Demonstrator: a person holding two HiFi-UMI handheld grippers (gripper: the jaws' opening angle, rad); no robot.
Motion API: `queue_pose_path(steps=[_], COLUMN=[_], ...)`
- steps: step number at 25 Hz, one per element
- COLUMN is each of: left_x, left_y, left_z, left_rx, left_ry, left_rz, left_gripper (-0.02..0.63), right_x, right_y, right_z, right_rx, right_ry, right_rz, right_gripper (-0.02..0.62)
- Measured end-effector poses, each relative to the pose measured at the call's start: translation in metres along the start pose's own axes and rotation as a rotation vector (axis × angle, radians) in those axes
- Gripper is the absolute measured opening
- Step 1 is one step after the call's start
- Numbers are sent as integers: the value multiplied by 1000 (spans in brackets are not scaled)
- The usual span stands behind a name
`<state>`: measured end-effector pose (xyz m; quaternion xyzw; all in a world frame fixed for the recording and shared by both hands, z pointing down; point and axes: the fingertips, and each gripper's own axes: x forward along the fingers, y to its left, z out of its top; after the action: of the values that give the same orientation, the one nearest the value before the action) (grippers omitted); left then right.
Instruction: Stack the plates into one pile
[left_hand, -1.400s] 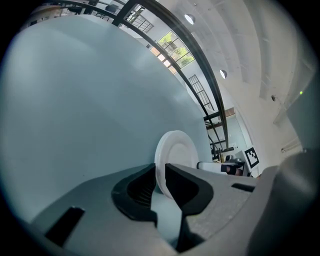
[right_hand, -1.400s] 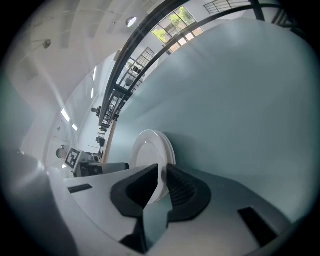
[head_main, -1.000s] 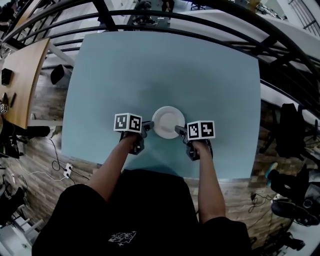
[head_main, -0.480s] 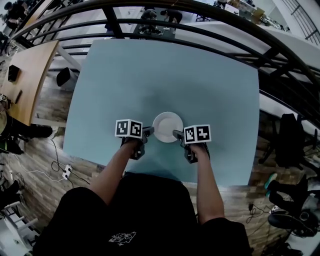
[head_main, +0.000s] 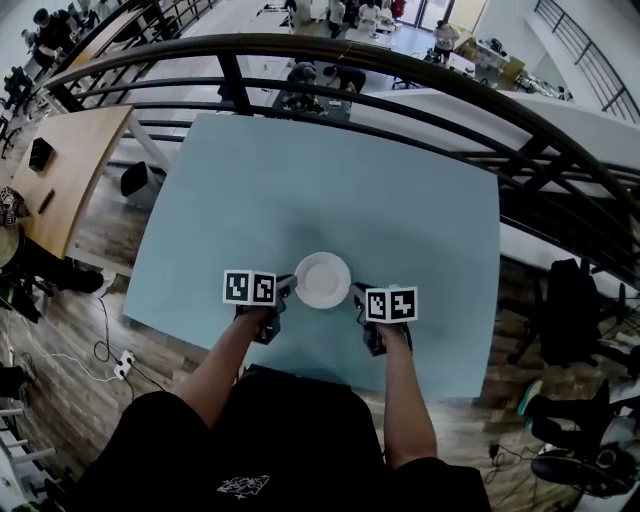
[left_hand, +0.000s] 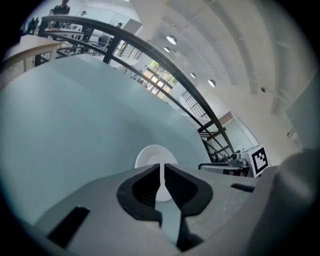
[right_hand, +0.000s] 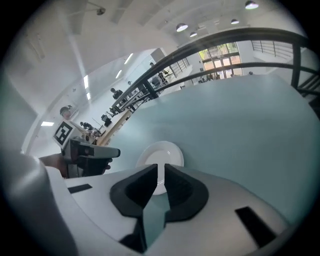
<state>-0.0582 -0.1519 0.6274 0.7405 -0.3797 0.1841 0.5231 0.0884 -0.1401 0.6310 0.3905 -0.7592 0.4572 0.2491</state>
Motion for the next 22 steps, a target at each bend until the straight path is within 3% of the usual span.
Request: queue_pose_path(steps=[7, 12, 17, 22], left_x=[-46, -80, -121, -158], left_y=[-39, -71, -108, -138], left_z=[41, 74, 107, 131], left_rx=[183, 299, 438, 553], left_ry=[-189, -341, -496, -585], left_rz=[70, 110, 83, 62], left_gripper=[22, 9, 8, 8], right_x=[-43, -94, -143, -185], right_y=[26, 49, 80, 112], right_z=[33, 76, 115, 145], right_rx=[-97, -184, -253, -248], right_ry=[-213, -442, -638, -774], right_rz=[-2, -20, -46, -15], right_gripper=[6, 6, 6, 6])
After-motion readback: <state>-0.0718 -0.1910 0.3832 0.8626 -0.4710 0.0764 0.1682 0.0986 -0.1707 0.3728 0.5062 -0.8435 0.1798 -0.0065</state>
